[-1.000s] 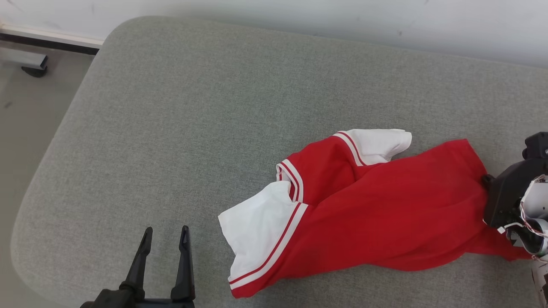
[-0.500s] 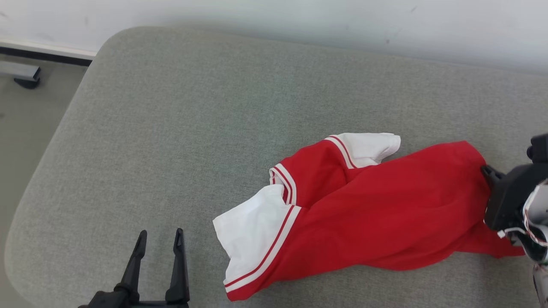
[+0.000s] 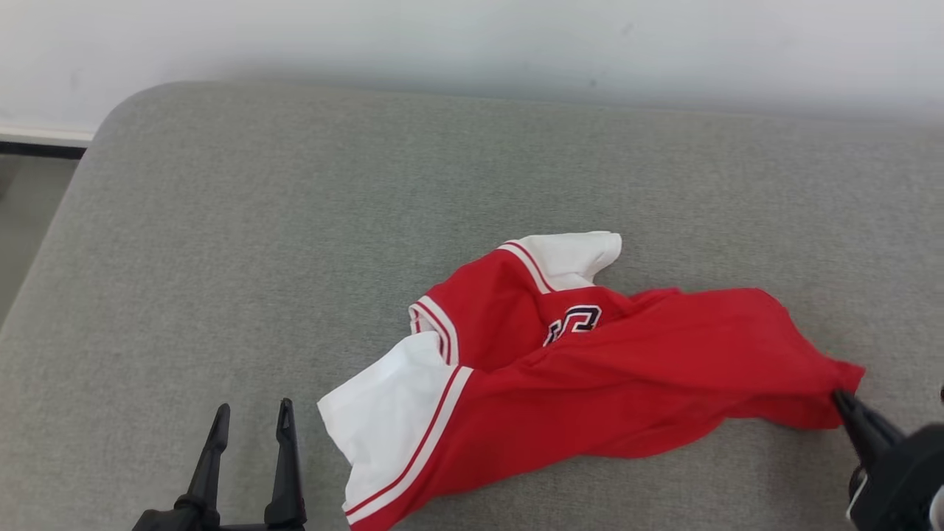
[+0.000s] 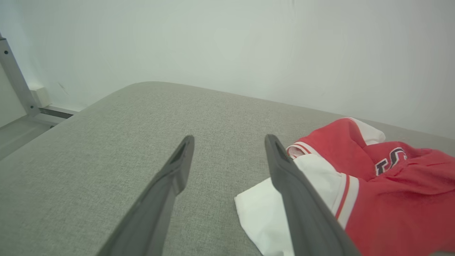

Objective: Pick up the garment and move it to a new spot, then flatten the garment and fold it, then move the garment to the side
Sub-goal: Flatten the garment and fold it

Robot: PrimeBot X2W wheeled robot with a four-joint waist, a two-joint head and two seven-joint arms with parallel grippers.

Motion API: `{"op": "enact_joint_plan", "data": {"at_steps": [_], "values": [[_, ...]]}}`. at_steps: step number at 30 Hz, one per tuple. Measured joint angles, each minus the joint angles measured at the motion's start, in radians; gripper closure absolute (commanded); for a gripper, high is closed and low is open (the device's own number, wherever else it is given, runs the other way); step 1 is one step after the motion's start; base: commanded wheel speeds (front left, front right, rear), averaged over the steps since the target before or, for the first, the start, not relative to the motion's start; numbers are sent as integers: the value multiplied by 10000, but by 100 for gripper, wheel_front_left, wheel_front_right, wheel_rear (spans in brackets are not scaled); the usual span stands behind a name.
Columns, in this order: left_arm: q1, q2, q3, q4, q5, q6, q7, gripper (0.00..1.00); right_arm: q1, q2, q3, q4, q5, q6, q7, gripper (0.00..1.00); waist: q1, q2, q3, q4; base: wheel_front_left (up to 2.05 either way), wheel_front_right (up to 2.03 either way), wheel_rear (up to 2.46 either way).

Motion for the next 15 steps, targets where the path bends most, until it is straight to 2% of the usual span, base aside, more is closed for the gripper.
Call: {"op": "enact_joint_plan", "data": {"at_steps": [4,8,15], "values": [[-4,0,73,13,23,-61,0,0,957,742,-357,-476,-192,0,50,100,0,-1,-77,-300,0,0,0],[-10,0,86,59,25,-65,0,0,1637,1432,-623,-441,-447,0,-54,100,-1,-1,-178,-505,0,0,0],[-9,0,113,111,25,-69,0,0,2209,1824,-800,21,-809,0,-219,100,0,-1,-345,-651,0,0,0]]}}
